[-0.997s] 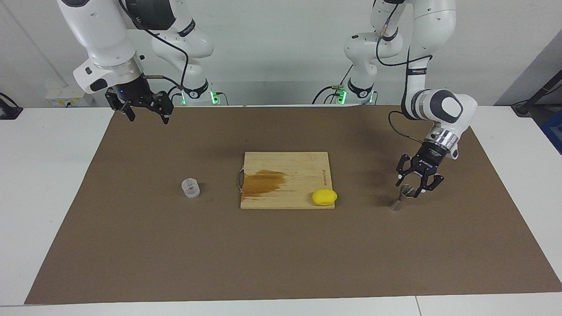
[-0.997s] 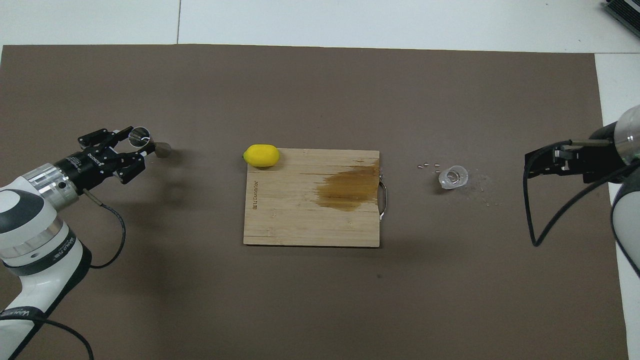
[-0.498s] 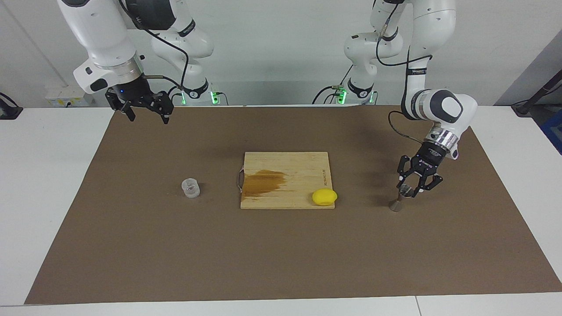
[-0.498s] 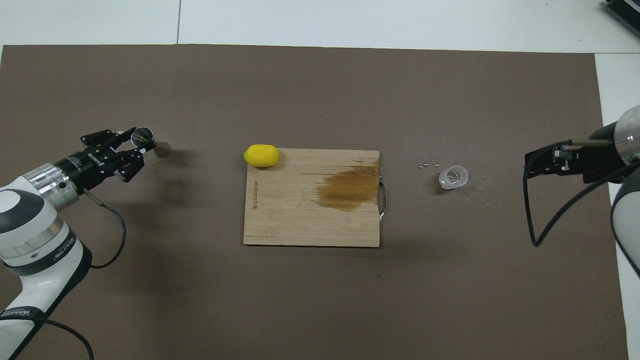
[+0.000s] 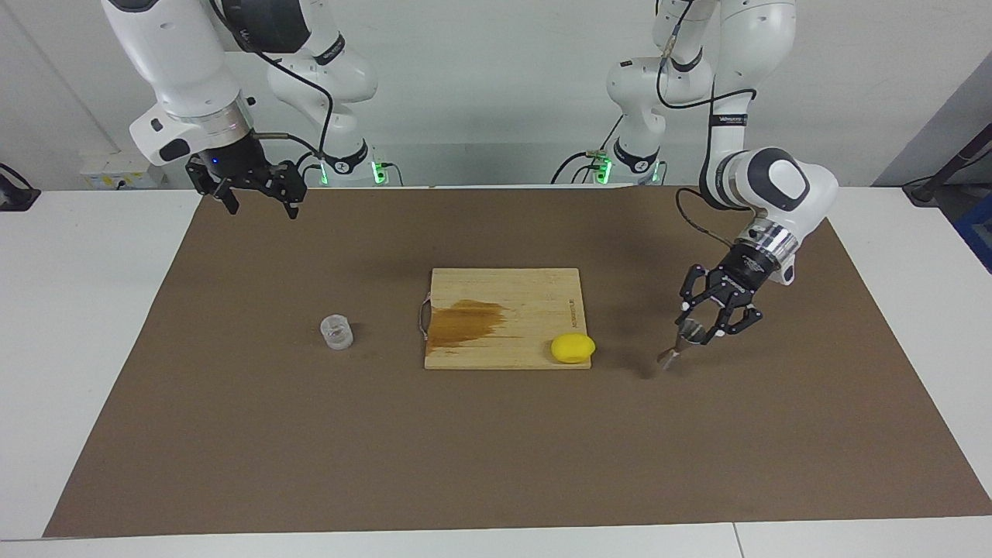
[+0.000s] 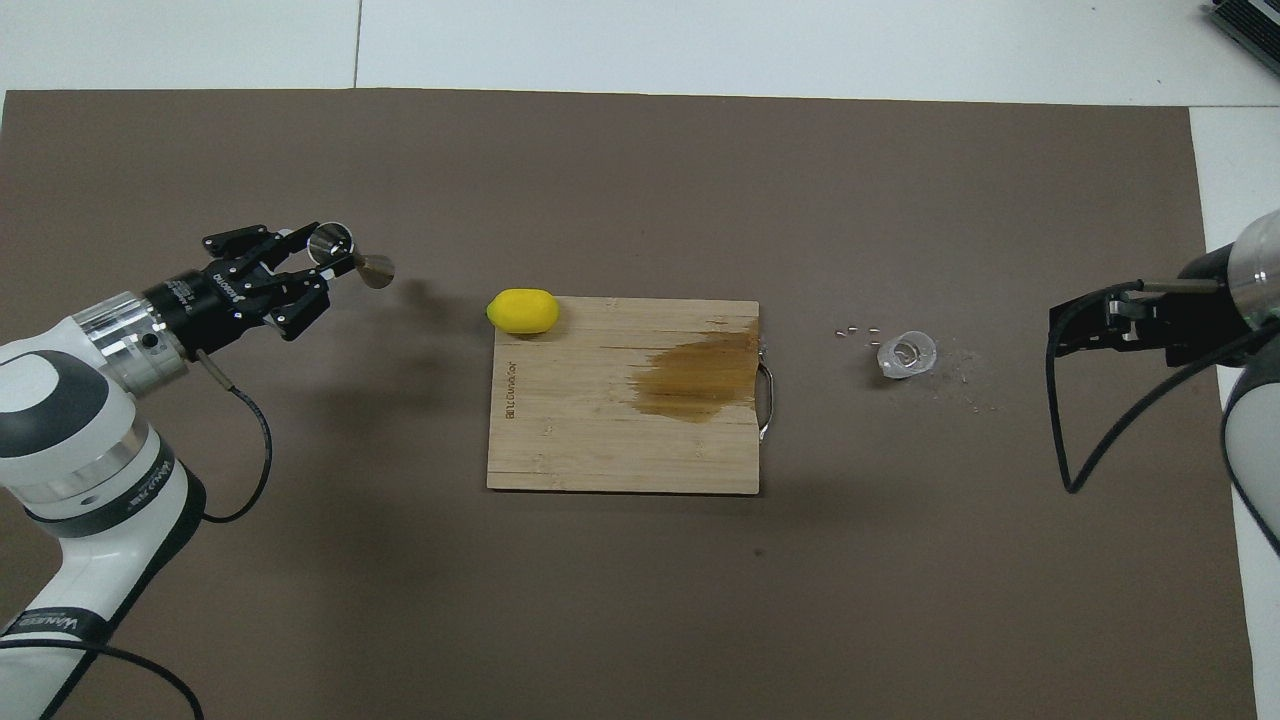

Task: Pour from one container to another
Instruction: 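Close the left gripper around the small metal cup and lift it, then carry the metal cup onto the cutting board and open the left gripper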

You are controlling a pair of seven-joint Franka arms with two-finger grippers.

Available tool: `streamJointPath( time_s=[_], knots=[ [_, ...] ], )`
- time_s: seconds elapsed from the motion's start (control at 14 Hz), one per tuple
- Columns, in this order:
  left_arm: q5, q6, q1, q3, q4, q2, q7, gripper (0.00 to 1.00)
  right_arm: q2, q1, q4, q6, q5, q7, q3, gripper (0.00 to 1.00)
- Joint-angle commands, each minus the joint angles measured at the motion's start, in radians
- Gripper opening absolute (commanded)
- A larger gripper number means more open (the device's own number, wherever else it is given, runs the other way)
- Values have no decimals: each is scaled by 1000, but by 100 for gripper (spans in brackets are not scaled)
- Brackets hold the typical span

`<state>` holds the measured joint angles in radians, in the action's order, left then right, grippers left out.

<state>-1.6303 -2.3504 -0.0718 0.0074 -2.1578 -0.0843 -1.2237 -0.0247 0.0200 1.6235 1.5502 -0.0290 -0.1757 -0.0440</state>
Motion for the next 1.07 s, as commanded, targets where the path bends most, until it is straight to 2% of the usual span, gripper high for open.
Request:
streamJointPath(
  time_s=[0.0,0.14,0.43,0.64,0.78,1.0],
  knots=[
    [-34,-26,-130,9,-11,55,-23,0,-26,-9,30,14,12,-8,-5,100],
    [-92,-73,-243,8,7,51,-22,0,-26,-8,30,13,12,-8,-5,100],
    [-149,-334,-517,8,73,-12,-31,0,-26,-9,30,13,12,2,-5,100],
    [-158,-362,-589,8,117,-47,-46,0,-24,-14,26,28,12,-10,-5,100],
    [-163,-382,-650,9,159,-103,-46,0,-26,-17,38,39,12,19,-4,100],
    [-164,-399,-661,9,219,-173,-46,0,-28,-17,42,62,12,33,-4,100]
  ],
)
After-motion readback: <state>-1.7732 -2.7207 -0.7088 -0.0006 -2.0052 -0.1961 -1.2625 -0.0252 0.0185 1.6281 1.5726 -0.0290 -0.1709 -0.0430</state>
